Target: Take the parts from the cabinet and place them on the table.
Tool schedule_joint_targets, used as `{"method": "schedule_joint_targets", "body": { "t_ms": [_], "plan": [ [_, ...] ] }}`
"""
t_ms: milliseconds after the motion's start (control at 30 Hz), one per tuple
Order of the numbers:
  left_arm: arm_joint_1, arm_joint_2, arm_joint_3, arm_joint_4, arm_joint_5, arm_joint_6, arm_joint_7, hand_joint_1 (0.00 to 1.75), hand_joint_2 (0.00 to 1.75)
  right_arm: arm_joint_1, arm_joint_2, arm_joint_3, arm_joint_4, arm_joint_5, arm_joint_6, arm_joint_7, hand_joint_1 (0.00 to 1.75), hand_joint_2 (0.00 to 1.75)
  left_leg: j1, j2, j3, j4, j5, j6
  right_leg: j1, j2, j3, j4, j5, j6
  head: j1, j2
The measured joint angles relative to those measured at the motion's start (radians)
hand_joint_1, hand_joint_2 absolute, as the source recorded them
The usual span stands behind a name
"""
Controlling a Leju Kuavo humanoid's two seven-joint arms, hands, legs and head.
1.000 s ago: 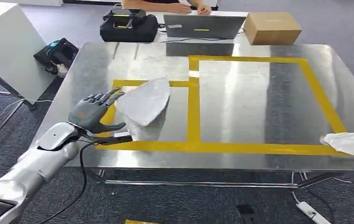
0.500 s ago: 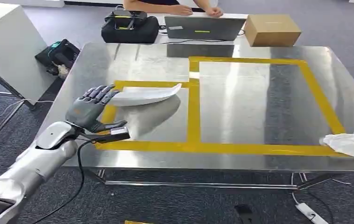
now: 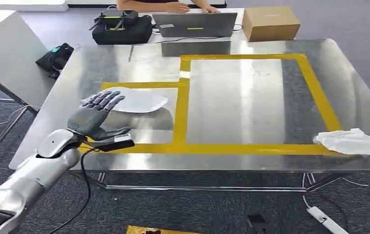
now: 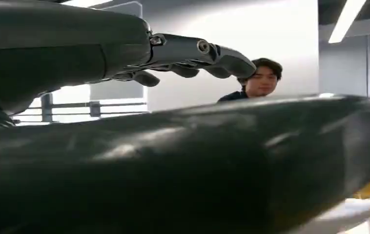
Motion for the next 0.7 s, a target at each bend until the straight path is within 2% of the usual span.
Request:
{"method": "schedule_joint_targets", "body": {
  "t_ms": [33, 67, 133, 167, 200, 233, 300, 333, 367, 400, 433, 467, 500, 533, 567, 633, 667, 700],
  "plan": [
    [0.005, 0.0, 0.0, 0.0, 0.0, -0.002, 0.001, 0.0, 0.0, 0.001, 0.0, 0.0, 0.0, 0.0, 0.0, 0.0, 0.0, 0.0, -0.004, 0.0, -0.002, 0.007, 0.013, 0.006, 0.005, 0.0, 0.001, 0.0, -0.001, -0.001, 0.001, 0.0],
    [0.008, 0.0, 0.0, 0.0, 0.0, -0.002, 0.003, 0.0, 0.0, 0.001, 0.0, 0.0, 0.0, 0.001, 0.0, 0.001, 0.0, 0.0, -0.01, 0.0, 0.015, -0.033, 0.052, 0.019, 0.013, 0.003, 0.002, 0.001, -0.003, -0.005, 0.0, 0.0],
    [0.007, 0.0, 0.001, 0.0, 0.0, -0.002, 0.003, 0.0, 0.0, 0.0, 0.0, 0.0, 0.0, 0.002, 0.0, 0.002, 0.0, 0.0, -0.03, -0.004, 0.09, -0.203, 0.146, 0.054, 0.025, 0.007, 0.005, 0.001, -0.008, -0.011, 0.0, 0.0],
    [0.006, 0.003, 0.002, 0.0, 0.0, -0.002, 0.003, 0.0, 0.0, 0.001, 0.003, 0.0, 0.0, 0.002, 0.0, 0.002, 0.0, 0.0, -0.042, -0.014, 0.117, -0.267, 0.154, 0.081, 0.023, 0.007, 0.002, 0.003, -0.011, -0.015, 0.004, 0.0],
    [0.009, 0.004, 0.003, 0.0, 0.0, -0.002, 0.004, 0.0, 0.0, -0.001, 0.003, 0.0, 0.0, 0.003, 0.001, 0.002, 0.0, 0.0, -0.042, -0.007, 0.139, -0.288, 0.146, 0.083, 0.03, 0.007, -0.006, 0.004, -0.012, -0.013, 0.007, 0.0],
    [0.012, 0.007, 0.004, 0.001, 0.0, -0.002, 0.004, 0.0, 0.0, 0.003, 0.003, 0.0, 0.001, 0.003, 0.001, 0.003, 0.0, 0.0, -0.045, -0.007, 0.144, -0.308, 0.143, 0.079, 0.022, 0.008, -0.008, 0.007, -0.01, -0.01, 0.0, 0.0],
    [0.015, 0.007, 0.004, 0.002, 0.002, -0.002, 0.005, 0.0, 0.0, 0.005, 0.003, -0.001, 0.002, 0.004, 0.002, 0.004, 0.0, 0.0, -0.048, -0.008, 0.141, -0.308, 0.144, 0.079, 0.017, 0.008, -0.014, 0.005, -0.004, 0.0, -0.003, 0.0],
    [0.014, 0.005, 0.004, 0.002, 0.003, -0.002, 0.005, 0.0, 0.0, 0.007, 0.001, -0.001, 0.002, 0.004, 0.002, 0.004, 0.0, 0.0, -0.038, -0.005, 0.153, -0.337, 0.143, 0.083, 0.024, 0.009, -0.015, 0.008, -0.015, 0.003, -0.005, 0.0],
    [0.015, 0.004, 0.004, 0.002, 0.003, -0.002, 0.005, 0.0, 0.0, 0.009, 0.0, -0.001, 0.002, 0.005, 0.0, 0.004, 0.0, 0.0, -0.034, -0.006, 0.159, -0.346, 0.142, 0.081, 0.025, 0.004, -0.03, 0.026, -0.048, 0.006, 0.001, 0.0],
    [0.018, 0.004, 0.005, 0.002, 0.004, -0.002, 0.005, 0.0, 0.0, 0.009, 0.0, -0.001, 0.002, 0.005, 0.0, 0.003, 0.0, 0.0, -0.03, -0.004, 0.159, -0.347, 0.144, 0.084, 0.023, 0.002, -0.041, 0.078, -0.096, 0.011, 0.004, 0.0],
    [0.022, 0.004, 0.006, 0.002, 0.006, -0.002, 0.005, 0.0, 0.0, 0.009, 0.0, -0.001, 0.002, 0.005, 0.0, 0.003, 0.0, 0.0, -0.029, -0.002, 0.157, -0.347, 0.146, 0.082, 0.02, 0.0, -0.062, 0.158, -0.143, 0.016, 0.0, 0.0],
    [0.026, 0.005, 0.007, 0.003, 0.007, -0.003, 0.005, 0.0, 0.0, 0.009, 0.0, -0.001, 0.002, 0.005, 0.0, 0.004, 0.0, 0.0, -0.028, 0.001, 0.154, -0.345, 0.15, 0.081, 0.018, -0.002, -0.09, 0.252, -0.185, 0.023, 0.004, 0.0],
    [0.027, 0.005, 0.007, 0.004, 0.007, -0.003, 0.005, 0.0, 0.0, 0.008, 0.0, -0.001, 0.002, 0.005, 0.0, 0.004, 0.0, 0.0, -0.027, 0.004, 0.148, -0.344, 0.155, 0.079, 0.015, -0.004, -0.109, 0.319, -0.207, 0.032, 0.004, 0.0],
    [0.027, 0.005, 0.007, 0.005, 0.008, -0.003, 0.005, 0.0, 0.0, 0.007, 0.0, -0.001, 0.002, 0.005, 0.0, 0.004, 0.0, 0.0, -0.025, 0.004, 0.139, -0.343, 0.162, 0.075, 0.012, -0.005, -0.11, 0.334, -0.203, 0.04, 0.004, 0.0],
    [0.026, 0.005, 0.008, 0.005, 0.008, -0.003, 0.005, 0.0, 0.0, 0.005, -0.001, -0.001, 0.002, 0.005, 0.0, 0.004, 0.0, 0.0, -0.021, 0.004, 0.129, -0.341, 0.17, 0.071, 0.008, -0.006, -0.082, 0.298, -0.175, 0.046, 0.005, 0.0],
    [0.022, 0.005, 0.009, 0.005, 0.008, -0.003, 0.005, 0.0, 0.0, -0.002, -0.003, -0.001, 0.002, 0.005, 0.0, 0.004, 0.0, 0.0, -0.011, 0.004, 0.106, -0.337, 0.188, 0.059, -0.001, -0.007, 0.014, 0.135, -0.087, 0.06, 0.005, 0.0],
    [0.019, 0.006, 0.01, 0.005, 0.008, -0.003, 0.005, 0.0, 0.0, -0.006, -0.003, -0.001, 0.002, 0.005, 0.0, 0.004, 0.0, 0.0, -0.012, 0.003, 0.096, -0.332, 0.198, 0.048, -0.009, -0.006, 0.06, 0.048, -0.077, 0.069, 0.005, 0.0],
    [0.018, 0.009, 0.014, 0.004, 0.009, -0.003, 0.005, 0.0, 0.0, -0.01, -0.001, -0.001, 0.001, 0.006, 0.0, 0.004, 0.0, 0.0, -0.012, 0.002, 0.086, -0.331, 0.208, 0.042, -0.002, 0.002, 0.09, -0.006, -0.097, 0.066, 0.011, 0.0]
  ]
}}
